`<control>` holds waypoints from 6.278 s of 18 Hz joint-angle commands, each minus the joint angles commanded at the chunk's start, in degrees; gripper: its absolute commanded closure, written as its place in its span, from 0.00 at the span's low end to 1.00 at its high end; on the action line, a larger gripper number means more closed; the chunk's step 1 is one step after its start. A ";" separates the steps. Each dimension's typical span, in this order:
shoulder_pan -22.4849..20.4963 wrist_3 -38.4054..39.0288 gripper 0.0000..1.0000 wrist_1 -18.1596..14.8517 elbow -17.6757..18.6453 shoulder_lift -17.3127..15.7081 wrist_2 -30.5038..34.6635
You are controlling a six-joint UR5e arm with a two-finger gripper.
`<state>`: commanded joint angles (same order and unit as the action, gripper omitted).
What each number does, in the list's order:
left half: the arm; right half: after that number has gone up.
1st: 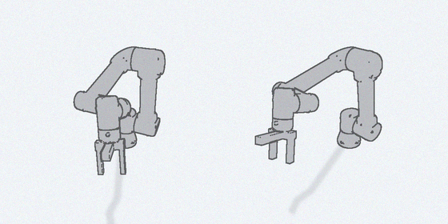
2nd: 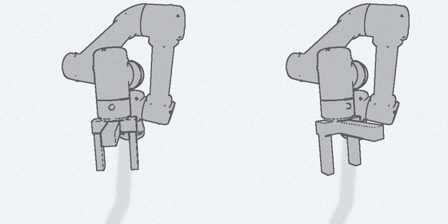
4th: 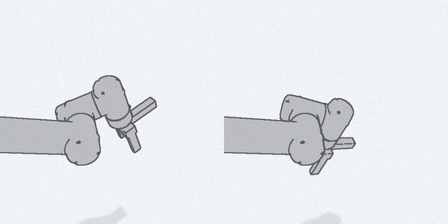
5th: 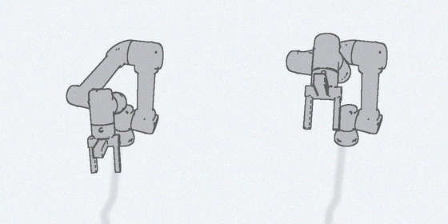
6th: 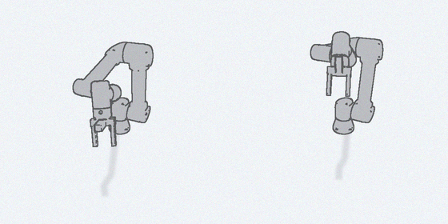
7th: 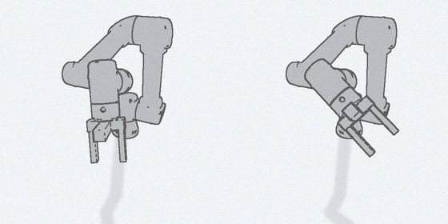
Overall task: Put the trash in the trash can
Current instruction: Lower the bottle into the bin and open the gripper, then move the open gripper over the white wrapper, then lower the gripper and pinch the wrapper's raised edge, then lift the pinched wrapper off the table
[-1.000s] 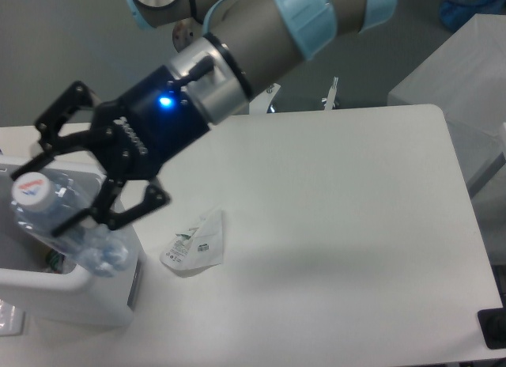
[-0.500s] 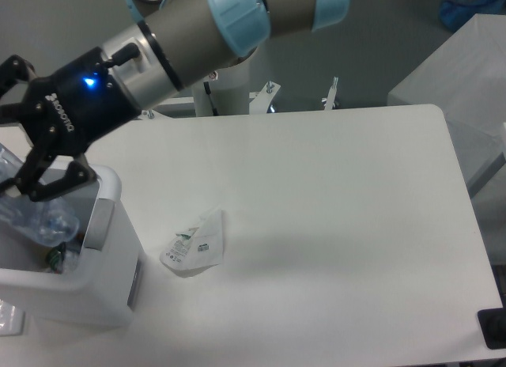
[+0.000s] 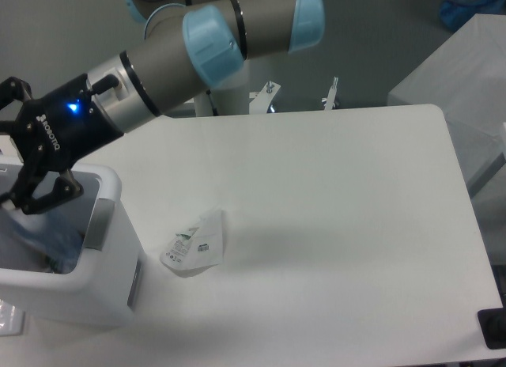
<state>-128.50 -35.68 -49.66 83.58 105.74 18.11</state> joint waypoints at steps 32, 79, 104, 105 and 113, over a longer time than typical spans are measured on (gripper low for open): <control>-9.68 -18.46 0.00 -0.97 29.71 -21.89 44.81; 4.66 -10.81 1.00 -0.26 24.17 3.61 70.58; -1.40 -8.88 1.00 -0.35 17.25 -12.22 68.29; -2.02 -8.79 1.00 -0.26 15.84 -12.13 67.94; -7.38 0.69 1.00 -0.26 1.16 -8.53 53.28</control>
<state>-135.87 -35.00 -49.92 84.74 97.20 71.39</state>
